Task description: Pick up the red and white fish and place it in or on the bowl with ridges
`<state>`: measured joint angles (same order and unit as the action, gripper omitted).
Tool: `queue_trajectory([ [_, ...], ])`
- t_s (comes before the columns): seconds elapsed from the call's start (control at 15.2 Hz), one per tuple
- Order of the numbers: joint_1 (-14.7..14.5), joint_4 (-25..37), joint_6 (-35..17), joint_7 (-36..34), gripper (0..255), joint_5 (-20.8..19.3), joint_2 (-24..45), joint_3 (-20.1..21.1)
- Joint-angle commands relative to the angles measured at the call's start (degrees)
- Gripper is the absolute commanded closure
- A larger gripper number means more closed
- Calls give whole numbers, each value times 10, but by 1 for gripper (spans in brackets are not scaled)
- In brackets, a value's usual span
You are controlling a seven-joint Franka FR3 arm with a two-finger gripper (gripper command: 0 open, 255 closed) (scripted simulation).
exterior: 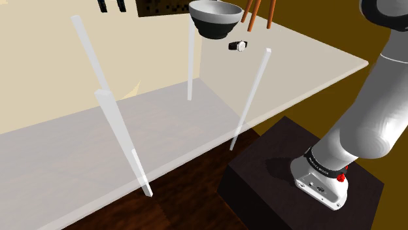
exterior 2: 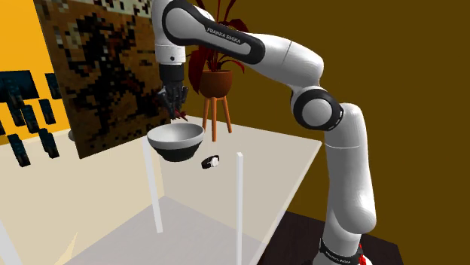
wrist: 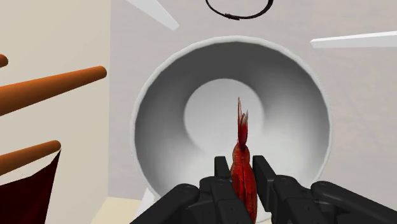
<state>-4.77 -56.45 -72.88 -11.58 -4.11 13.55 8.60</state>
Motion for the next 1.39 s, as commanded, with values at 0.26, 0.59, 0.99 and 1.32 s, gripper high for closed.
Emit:
queue_trajectory([
  [0.26,8,-121,-74,0,255,9,-48,-2],
  [0.59,9,-143,-88,1,255,10,-56,-2],
  [0.99,9,-143,-88,1,0,10,-56,-2],
  [1.32,7,-105,-63,0,0,8,-43,-1],
])
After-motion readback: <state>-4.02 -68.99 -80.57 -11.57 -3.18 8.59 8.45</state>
